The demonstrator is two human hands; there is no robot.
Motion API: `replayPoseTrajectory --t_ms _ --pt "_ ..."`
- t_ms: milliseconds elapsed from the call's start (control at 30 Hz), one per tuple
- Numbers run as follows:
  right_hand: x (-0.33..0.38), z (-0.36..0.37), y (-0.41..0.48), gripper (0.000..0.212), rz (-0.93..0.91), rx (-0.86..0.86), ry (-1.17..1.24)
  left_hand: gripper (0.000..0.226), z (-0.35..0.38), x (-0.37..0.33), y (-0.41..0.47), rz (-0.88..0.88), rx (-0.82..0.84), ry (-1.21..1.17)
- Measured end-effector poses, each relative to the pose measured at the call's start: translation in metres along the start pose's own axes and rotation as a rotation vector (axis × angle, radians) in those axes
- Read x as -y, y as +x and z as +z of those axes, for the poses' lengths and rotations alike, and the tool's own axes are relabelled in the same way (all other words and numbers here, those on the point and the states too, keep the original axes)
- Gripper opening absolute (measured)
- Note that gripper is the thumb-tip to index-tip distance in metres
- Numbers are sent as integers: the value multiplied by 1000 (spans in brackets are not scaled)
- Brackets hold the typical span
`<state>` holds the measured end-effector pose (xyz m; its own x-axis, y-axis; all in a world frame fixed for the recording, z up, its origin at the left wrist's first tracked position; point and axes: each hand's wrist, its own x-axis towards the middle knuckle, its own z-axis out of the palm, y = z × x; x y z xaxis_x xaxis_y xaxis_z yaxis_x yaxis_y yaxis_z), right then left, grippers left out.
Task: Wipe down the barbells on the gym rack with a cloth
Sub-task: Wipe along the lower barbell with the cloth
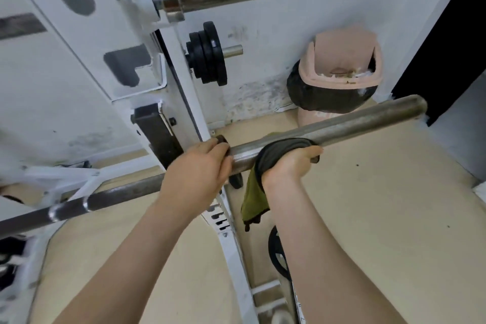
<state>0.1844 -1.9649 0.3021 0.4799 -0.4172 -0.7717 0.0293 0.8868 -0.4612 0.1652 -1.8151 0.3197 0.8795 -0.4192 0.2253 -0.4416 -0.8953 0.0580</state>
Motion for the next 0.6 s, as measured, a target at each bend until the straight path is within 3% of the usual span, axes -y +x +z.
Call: replayPoseTrajectory --t_ms 67,133,267,433,533,600 --pt "-22 2 -16 67 104 93 1 41 0 -1 -11 -1 -17 -69" --pt "-46 4 -24 71 35 128 -83 38 -1 0 -20 -16 -35 -113" --pt "-75 -3 -29 66 -97 201 -296 55 -12 7 -25 -41 23 -220" --pt "-96 -26 -56 59 -82 382 -629 34 -31 12 -26 -28 65 -369" --pt "-91 -37 -67 46 -161 432 -754 34 -32 18 -22 -8 120 -361" --pt "-97 -32 -69 51 -218 410 -721 38 -30 21 -18 -29 140 -362"
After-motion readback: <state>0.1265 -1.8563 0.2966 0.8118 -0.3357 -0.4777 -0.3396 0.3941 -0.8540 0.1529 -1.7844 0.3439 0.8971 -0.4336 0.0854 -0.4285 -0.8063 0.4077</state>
